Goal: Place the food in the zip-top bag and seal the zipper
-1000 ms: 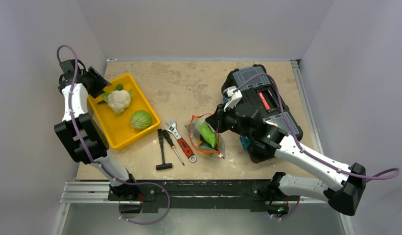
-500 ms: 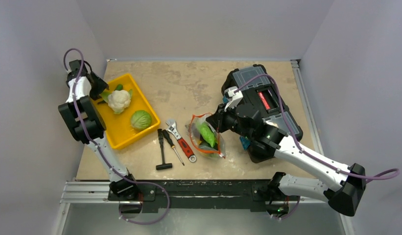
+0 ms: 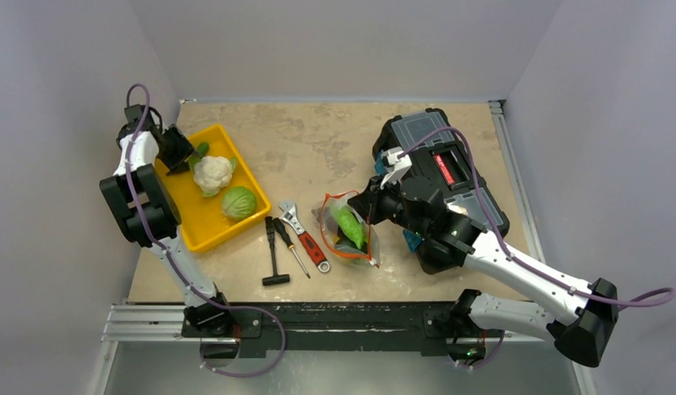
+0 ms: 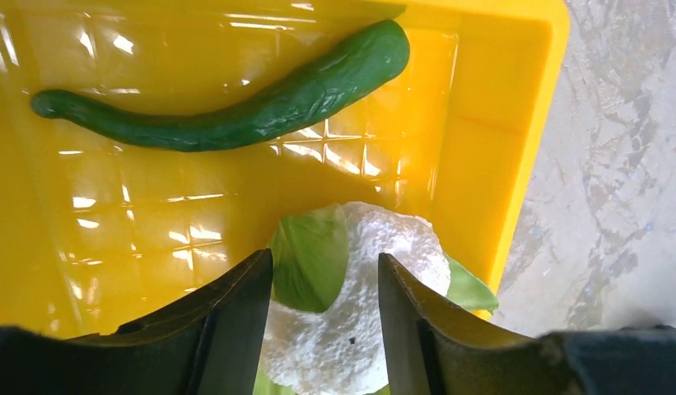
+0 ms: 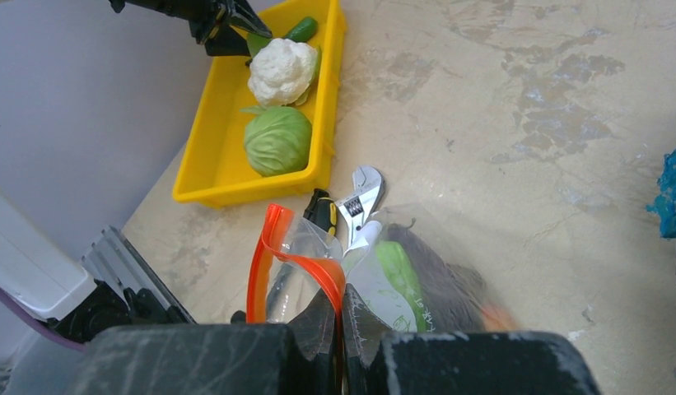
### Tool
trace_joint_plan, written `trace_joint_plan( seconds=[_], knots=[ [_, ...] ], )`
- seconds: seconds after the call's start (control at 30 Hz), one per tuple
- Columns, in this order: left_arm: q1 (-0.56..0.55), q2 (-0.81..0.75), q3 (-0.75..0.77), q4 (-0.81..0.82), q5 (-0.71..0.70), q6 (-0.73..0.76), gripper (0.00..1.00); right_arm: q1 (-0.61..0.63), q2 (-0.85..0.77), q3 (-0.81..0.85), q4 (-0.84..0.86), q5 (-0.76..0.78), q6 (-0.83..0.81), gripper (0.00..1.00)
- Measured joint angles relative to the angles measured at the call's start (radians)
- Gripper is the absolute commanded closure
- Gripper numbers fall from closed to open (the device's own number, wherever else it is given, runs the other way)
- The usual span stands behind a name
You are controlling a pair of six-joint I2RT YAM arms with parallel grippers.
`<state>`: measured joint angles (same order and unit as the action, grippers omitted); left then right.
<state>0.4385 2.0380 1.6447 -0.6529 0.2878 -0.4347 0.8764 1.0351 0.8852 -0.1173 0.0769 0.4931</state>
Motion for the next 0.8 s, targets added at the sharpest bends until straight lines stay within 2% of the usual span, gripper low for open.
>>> trace_joint_plan(
  seconds=[0.23, 0.4, 0.57, 0.7, 0.8],
  knots=[
    [-0.009, -0.015, 0.016, 0.024, -0.161, 0.095, 0.48, -0.003, -0.017, -0.009, -0.001, 0.003, -0.004, 1.0],
    [-0.009, 0.039, 0.142, -0.004, -0.24, 0.091, 0.47, -0.007, -0.014, -0.009, 0.0, 0.003, -0.005, 1.0],
    [-0.009, 0.063, 0.177, -0.049, -0.28, -0.095, 0.46, -0.008, -0.006, -0.01, 0.011, -0.002, -0.004, 1.0],
    [-0.009, 0.045, 0.068, -0.029, -0.29, -0.323, 0.44, -0.008, -0.002, -0.01, 0.018, -0.014, -0.004, 1.0],
    [-0.01, 0.026, -0.015, -0.006, -0.328, -0.491, 0.39, -0.008, 0.0, -0.011, 0.02, -0.016, -0.003, 1.0]
  ],
)
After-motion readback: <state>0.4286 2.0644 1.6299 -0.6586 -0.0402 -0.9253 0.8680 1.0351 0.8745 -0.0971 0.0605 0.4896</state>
